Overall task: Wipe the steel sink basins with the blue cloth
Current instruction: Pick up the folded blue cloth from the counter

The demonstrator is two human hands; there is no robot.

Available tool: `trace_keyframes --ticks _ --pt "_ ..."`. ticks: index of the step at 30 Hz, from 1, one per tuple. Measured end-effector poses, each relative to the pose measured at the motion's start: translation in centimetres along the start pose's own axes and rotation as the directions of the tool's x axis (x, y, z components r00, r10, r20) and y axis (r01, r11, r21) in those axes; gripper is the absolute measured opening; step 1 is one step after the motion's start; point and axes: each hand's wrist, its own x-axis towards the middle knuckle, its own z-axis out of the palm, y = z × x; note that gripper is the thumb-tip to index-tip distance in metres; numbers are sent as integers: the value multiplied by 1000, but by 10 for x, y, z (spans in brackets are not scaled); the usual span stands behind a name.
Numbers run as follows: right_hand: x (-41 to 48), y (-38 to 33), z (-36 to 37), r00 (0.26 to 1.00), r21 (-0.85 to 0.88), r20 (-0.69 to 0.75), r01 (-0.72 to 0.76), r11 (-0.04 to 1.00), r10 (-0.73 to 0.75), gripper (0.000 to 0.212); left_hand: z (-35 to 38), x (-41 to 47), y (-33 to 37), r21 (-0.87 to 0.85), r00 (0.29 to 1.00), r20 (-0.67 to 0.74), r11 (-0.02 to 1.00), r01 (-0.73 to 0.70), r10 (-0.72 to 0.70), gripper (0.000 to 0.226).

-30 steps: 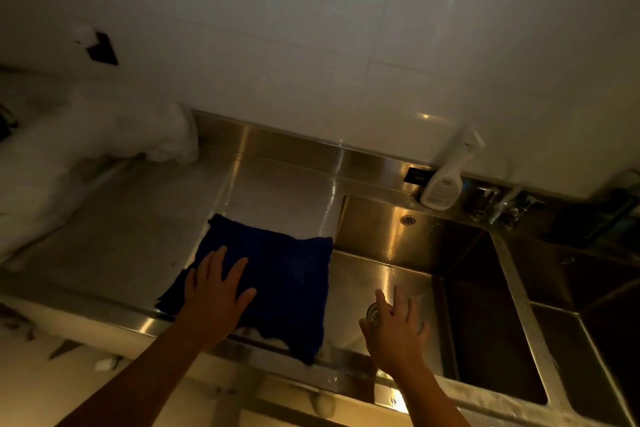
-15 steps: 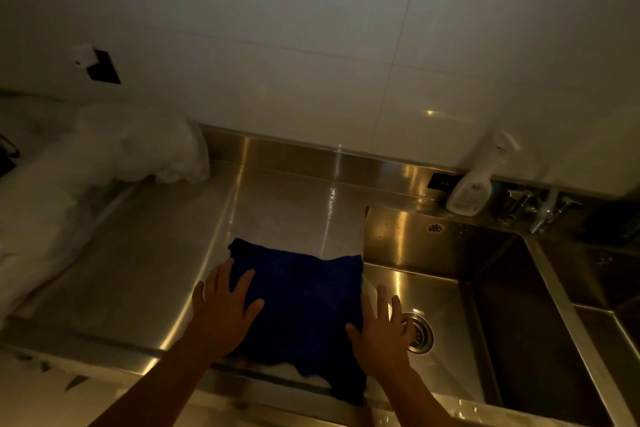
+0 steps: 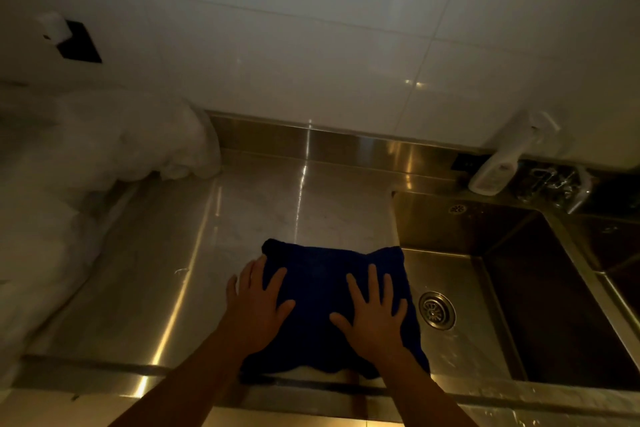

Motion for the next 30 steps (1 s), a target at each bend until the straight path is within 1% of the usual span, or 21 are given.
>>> trace_keyframes --ticks 5,7,9,10,13,18,22,26,28,30 --pt "15 -8 5 997 -3 64 53 999 -53 93 6 9 -5 -6 1000 0 1000 4 -4 110" --pt "18 -7 11 994 4 102 47 999 -48 92 8 12 -5 -24 1000 4 1000 11 -10 110" --pt "18 -5 20 991 1 127 38 999 -37 87 8 14 -5 -26 1000 8 1000 7 -7 104" --pt "17 -4 24 992 -4 123 31 1000 -31 84 9 14 -5 -34 1000 6 999 6 -6 106" --pt "18 -3 33 997 -28 70 27 999 -25 78 12 16 -5 -38 1000 4 999 11 -11 118" --pt "15 -5 39 1000 -93 -9 20 995 -21 65 18 20 -6 -26 999 23 999 29 -28 121" --pt "12 -11 35 977 -177 -200 33 984 -68 47 14 21 -6 -18 999 26 999 33 -33 124" --pt "13 -13 37 953 -179 -278 74 981 -122 42 5 21 -1 26 999 20 999 39 -40 128" --pt "13 -14 37 942 -186 -304 85 979 -140 40 2 20 2 43 999 20 999 32 -32 120" --pt "13 -15 35 920 -185 -358 97 978 -159 37 1 21 7 49 999 25 999 20 -22 102"
